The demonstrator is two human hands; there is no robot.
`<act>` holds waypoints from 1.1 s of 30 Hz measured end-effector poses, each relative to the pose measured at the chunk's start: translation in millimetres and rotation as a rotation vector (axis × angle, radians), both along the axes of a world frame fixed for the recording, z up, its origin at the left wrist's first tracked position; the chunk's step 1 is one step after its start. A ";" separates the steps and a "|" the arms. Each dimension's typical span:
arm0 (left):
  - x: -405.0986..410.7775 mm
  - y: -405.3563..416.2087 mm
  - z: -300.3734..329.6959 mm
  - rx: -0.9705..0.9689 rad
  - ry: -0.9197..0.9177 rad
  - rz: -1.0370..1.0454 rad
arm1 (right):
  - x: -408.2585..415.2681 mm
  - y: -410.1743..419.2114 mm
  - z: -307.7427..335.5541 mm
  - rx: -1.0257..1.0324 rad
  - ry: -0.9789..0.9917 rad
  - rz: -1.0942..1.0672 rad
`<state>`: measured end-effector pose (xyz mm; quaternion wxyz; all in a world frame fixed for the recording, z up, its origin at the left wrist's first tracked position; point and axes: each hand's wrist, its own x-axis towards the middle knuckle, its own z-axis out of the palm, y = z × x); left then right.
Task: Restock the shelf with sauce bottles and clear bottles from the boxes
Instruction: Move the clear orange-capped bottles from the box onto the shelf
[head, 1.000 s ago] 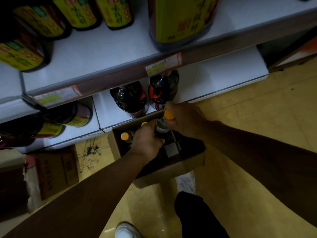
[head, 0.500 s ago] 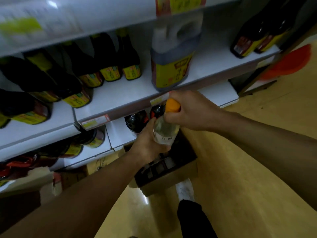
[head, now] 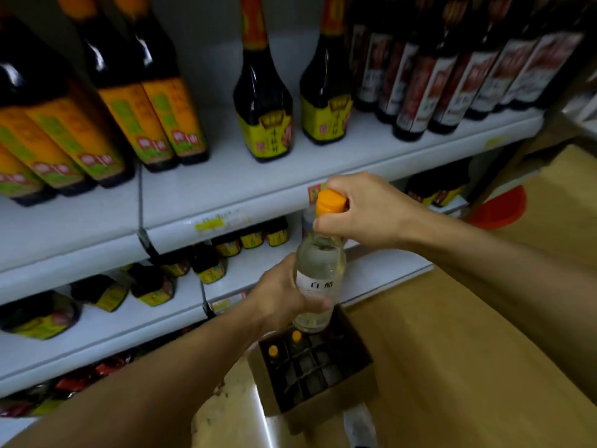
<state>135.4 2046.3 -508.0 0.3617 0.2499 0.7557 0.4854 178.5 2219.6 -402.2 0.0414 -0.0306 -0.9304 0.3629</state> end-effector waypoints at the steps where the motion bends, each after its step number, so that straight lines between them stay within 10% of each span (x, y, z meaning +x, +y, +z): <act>1: 0.5 -0.7 17.3 0.003 0.019 0.002 | 1.0 -1.1 17.4 0.005 0.015 -0.007; 33: -52.2 -2.1 417.3 0.150 0.425 0.021 | -61.4 4.9 419.1 -0.138 0.418 0.190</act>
